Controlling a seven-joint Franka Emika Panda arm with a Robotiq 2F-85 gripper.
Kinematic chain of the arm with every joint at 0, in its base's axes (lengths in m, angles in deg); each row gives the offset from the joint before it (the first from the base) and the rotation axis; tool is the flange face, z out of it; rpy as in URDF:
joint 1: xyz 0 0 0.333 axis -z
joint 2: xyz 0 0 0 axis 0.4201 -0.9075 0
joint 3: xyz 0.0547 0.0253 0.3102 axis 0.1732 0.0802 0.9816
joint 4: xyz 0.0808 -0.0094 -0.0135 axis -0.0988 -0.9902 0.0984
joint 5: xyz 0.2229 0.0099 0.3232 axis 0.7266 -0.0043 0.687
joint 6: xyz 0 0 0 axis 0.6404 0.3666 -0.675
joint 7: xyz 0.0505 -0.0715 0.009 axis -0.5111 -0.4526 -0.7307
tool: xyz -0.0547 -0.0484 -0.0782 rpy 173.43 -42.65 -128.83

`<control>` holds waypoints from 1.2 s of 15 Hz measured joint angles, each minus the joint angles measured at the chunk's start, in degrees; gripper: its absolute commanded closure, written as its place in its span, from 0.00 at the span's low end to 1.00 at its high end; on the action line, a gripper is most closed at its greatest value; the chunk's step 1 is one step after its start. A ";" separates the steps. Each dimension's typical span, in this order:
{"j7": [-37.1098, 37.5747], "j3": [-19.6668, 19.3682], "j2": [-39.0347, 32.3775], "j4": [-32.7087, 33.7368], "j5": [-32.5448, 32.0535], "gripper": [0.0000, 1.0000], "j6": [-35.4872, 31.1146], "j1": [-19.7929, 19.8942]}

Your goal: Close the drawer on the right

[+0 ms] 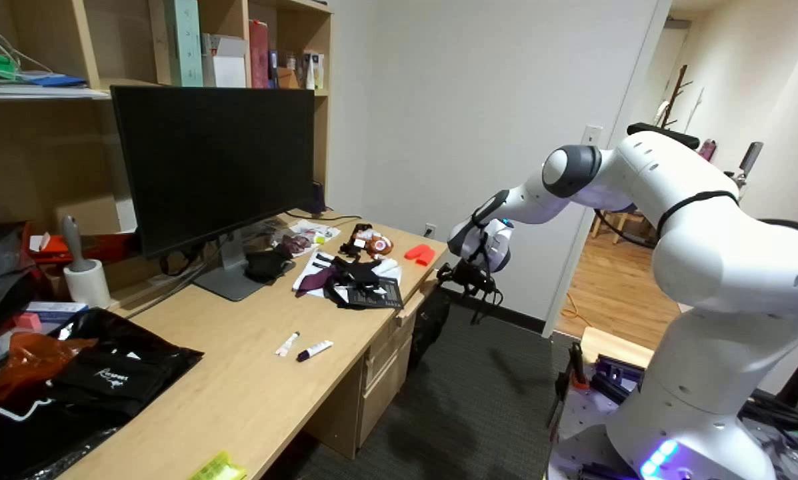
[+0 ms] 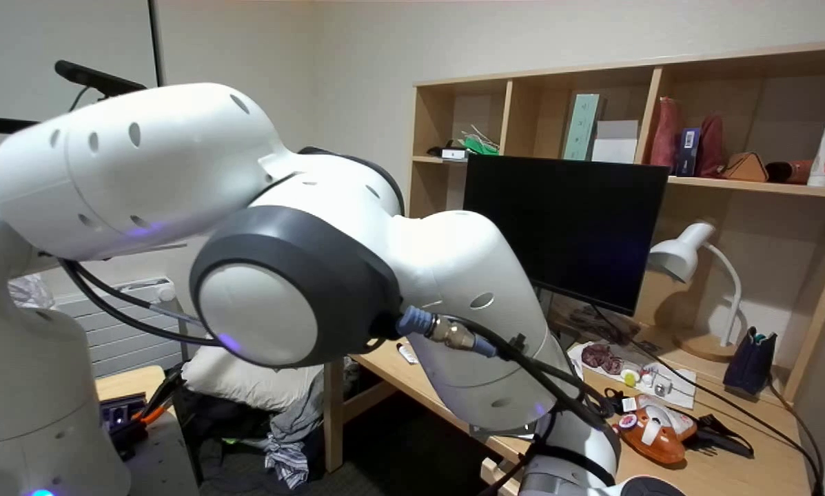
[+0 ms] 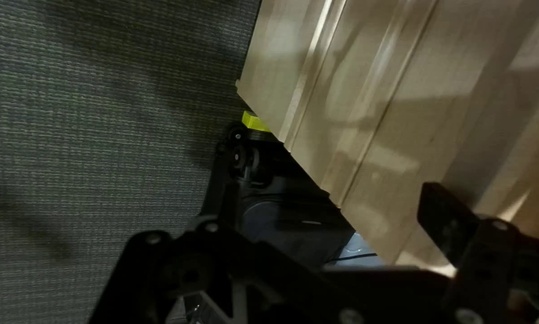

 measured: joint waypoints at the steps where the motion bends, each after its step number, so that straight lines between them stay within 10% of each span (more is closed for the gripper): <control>1: 0.17 0.38 0.04 0.31 0.00 0.00 0.00 -0.34; 11: 3.53 -2.21 -2.51 3.56 -0.17 0.00 0.83 -4.93; 18: -8.96 -2.51 3.57 -6.25 -5.75 0.00 3.45 -2.31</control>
